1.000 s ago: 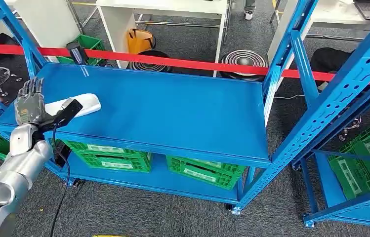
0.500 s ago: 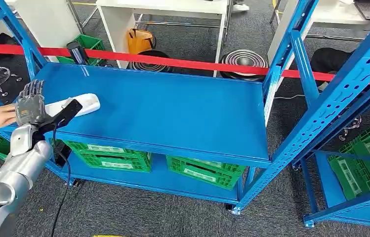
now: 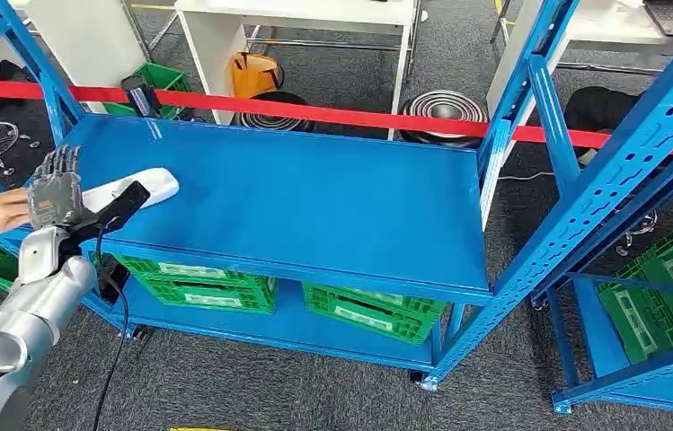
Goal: Take the parts from the cabinet and place them on the table.
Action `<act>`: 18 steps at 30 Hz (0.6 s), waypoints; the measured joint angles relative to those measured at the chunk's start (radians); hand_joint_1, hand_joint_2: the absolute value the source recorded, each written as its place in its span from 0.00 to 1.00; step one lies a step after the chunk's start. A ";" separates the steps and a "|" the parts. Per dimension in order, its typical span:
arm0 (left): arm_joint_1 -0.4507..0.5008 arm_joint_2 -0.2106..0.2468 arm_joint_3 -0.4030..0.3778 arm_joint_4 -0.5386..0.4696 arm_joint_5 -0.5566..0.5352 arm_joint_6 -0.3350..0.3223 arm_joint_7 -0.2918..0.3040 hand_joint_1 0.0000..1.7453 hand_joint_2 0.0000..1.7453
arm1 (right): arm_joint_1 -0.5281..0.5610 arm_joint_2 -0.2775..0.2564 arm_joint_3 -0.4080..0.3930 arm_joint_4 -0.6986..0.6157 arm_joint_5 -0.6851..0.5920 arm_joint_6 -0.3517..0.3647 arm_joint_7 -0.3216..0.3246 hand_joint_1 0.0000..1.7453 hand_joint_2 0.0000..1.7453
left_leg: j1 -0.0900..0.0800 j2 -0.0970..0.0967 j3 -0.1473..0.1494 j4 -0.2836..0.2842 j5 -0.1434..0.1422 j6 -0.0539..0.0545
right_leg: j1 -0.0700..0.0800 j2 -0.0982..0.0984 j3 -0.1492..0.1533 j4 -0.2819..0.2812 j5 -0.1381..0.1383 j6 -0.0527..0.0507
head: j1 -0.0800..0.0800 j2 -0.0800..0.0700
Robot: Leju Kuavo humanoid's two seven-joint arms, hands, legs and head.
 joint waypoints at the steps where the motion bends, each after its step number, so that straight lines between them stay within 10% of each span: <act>1: 0.000 0.000 0.000 0.000 0.000 0.000 0.000 0.00 1.00 | 0.000 0.000 0.000 0.000 0.000 0.000 0.000 0.00 0.00 | 0.000 0.000 0.000 0.000 0.000 0.000 | 0.000 0.000 0.000 0.000 0.000 0.000 | 0.000 0.000; 18: 0.000 -0.003 0.000 0.000 -0.013 -0.007 0.000 0.00 1.00 | 0.001 0.000 -0.012 0.001 0.002 0.004 0.000 0.00 0.00 | 0.000 0.000 0.000 0.000 0.000 0.000 | 0.000 0.000 0.000 0.000 0.000 0.000 | 0.000 0.000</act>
